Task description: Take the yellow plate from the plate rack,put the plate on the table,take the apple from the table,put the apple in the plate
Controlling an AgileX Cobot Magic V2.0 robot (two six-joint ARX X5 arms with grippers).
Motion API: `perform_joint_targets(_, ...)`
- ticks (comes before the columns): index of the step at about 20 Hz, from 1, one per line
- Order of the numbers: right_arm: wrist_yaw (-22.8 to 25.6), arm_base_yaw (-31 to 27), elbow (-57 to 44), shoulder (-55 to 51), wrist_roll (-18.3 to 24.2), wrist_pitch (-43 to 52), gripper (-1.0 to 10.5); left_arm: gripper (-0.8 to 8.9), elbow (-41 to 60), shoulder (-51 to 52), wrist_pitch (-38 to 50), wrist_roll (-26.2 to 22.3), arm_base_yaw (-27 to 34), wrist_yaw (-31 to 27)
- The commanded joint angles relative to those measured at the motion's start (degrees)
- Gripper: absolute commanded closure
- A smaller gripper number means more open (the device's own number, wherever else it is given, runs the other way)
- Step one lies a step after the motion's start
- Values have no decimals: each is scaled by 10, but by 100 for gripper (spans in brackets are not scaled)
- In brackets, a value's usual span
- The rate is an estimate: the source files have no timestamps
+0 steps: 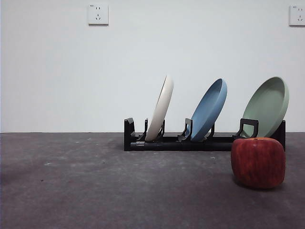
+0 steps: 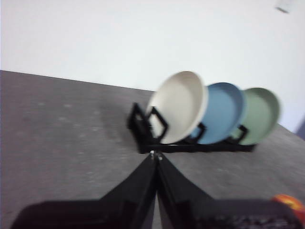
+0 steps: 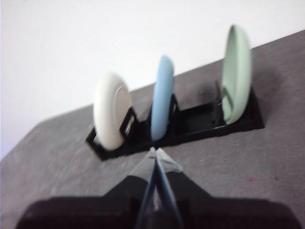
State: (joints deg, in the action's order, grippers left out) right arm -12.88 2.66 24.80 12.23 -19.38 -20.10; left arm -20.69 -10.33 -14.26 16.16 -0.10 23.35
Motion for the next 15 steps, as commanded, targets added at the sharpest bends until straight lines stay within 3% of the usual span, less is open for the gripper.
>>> perform_joint_targets(1, -38, 1, 59, 43, 64, -44, 958, 820, -38, -39, -9, 1, 2, 39)
perform_joint_targets(9, -139, 1, 212, 173, 191, -226, 958, 820, -155, -156, -69, -47, 1, 169)
perform_joint_targets(15, -169, 2, 292, 245, 264, -355, 958, 820, -221, -217, -162, -106, 1, 251)
